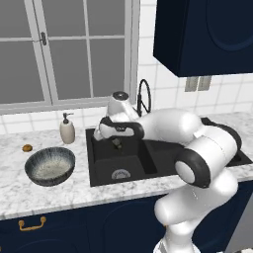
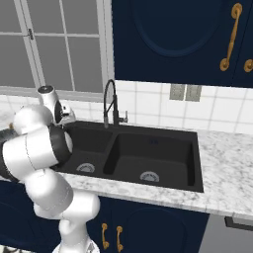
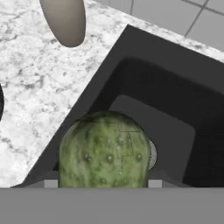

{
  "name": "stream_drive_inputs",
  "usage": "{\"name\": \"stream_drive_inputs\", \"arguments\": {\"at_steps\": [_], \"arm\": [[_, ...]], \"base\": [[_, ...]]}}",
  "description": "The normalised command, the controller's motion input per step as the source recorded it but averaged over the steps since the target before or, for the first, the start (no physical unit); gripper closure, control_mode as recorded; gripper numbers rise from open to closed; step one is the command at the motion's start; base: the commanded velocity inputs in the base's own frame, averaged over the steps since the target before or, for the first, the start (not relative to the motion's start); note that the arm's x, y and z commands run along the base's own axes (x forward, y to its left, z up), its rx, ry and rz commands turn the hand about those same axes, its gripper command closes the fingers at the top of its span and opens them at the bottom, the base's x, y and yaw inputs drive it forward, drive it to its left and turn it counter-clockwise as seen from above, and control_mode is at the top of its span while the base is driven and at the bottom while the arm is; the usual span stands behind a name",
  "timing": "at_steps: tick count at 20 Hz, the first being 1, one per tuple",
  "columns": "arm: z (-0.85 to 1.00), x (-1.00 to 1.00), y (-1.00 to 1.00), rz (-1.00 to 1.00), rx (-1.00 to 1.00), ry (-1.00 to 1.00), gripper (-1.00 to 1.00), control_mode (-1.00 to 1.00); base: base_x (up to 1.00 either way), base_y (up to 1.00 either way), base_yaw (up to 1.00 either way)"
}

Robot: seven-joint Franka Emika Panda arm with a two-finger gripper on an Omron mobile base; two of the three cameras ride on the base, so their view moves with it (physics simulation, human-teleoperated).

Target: Pick the cucumber from the sink and place it in the bowl. Then pick the bowl and place it in the microwave. Then close the microwave door and press the start button.

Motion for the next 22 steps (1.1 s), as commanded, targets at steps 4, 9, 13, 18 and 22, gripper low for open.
{"name": "stream_drive_inputs", "arguments": {"at_steps": [4,9,13,18,22], "arm": [[0.87,-0.44,0.65,0.00,0.21,0.18,1.00,-1.00],[0.18,-0.35,0.78,0.00,0.14,0.09,1.00,-1.00],[-0.03,-0.13,0.48,0.00,0.04,0.04,1.00,-1.00],[0.00,-0.12,0.65,0.01,-0.03,0.02,1.00,-1.00],[0.00,0.05,0.78,0.00,-0.17,0.09,1.00,-1.00]], "base": [[0.00,0.00,0.00],[0.00,0.00,0.00],[0.00,0.00,0.00],[0.00,0.00,0.00],[0.00,0.00,0.00]]}}
